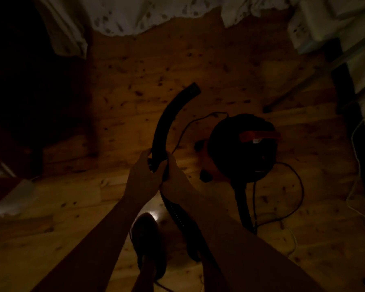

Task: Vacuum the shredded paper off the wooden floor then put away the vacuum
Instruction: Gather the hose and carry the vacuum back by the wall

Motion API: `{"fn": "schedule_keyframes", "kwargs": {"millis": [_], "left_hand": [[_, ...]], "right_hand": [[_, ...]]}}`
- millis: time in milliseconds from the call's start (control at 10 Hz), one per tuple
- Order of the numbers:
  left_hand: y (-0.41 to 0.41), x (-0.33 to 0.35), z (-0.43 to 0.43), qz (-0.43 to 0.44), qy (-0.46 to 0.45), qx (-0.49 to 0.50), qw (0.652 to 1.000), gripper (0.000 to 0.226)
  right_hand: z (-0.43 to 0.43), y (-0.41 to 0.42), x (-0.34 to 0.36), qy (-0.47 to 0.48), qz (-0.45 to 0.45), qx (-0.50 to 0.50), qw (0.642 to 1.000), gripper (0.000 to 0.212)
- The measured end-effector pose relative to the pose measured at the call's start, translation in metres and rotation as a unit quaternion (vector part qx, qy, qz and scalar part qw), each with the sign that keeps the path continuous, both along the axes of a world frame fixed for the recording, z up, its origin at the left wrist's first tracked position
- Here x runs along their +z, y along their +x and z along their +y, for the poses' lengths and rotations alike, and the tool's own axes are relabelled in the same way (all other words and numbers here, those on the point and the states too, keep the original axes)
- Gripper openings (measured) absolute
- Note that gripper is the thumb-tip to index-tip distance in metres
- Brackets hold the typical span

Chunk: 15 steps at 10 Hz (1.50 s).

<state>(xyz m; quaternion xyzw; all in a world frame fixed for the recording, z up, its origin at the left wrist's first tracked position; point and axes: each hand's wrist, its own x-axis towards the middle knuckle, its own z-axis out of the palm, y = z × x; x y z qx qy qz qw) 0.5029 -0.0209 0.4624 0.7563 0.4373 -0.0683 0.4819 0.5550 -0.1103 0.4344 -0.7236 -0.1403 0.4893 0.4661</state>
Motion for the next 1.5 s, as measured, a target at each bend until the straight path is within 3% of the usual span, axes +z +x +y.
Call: {"fn": "schedule_keyframes", "kwargs": {"millis": [100, 200, 300, 500, 600, 900, 1200, 1500], "left_hand": [[-0.025, -0.009, 0.024, 0.005, 0.011, 0.013, 1.000, 0.055], [-0.049, -0.016, 0.048, 0.007, 0.033, 0.018, 0.999, 0.053], [-0.071, -0.021, 0.069, -0.004, 0.039, 0.056, 0.998, 0.047], [-0.108, -0.035, 0.108, -0.010, 0.025, 0.125, 0.992, 0.047], [-0.122, -0.051, 0.120, -0.016, 0.002, 0.140, 0.990, 0.050], [-0.159, -0.118, 0.120, 0.046, -0.022, 0.047, 0.998, 0.075], [-0.176, -0.204, 0.102, 0.079, -0.006, -0.023, 0.997, 0.068], [-0.191, -0.288, 0.083, 0.085, 0.010, -0.030, 0.996, 0.064]], "right_hand": [[0.030, -0.022, 0.003, -0.055, 0.010, 0.030, 0.998, 0.068], [0.053, -0.045, 0.006, -0.050, 0.019, 0.006, 0.999, 0.063], [0.070, -0.069, 0.000, -0.132, 0.016, 0.041, 0.990, 0.071], [0.051, -0.125, -0.015, -0.252, -0.020, 0.178, 0.951, 0.049], [0.051, -0.143, -0.034, -0.246, -0.064, 0.176, 0.951, 0.044], [0.080, -0.147, -0.135, -0.265, -0.104, 0.117, 0.951, 0.039], [0.083, -0.129, -0.264, -0.280, -0.154, 0.226, 0.920, 0.048], [0.061, -0.118, -0.355, -0.292, -0.232, 0.215, 0.903, 0.055]]}}
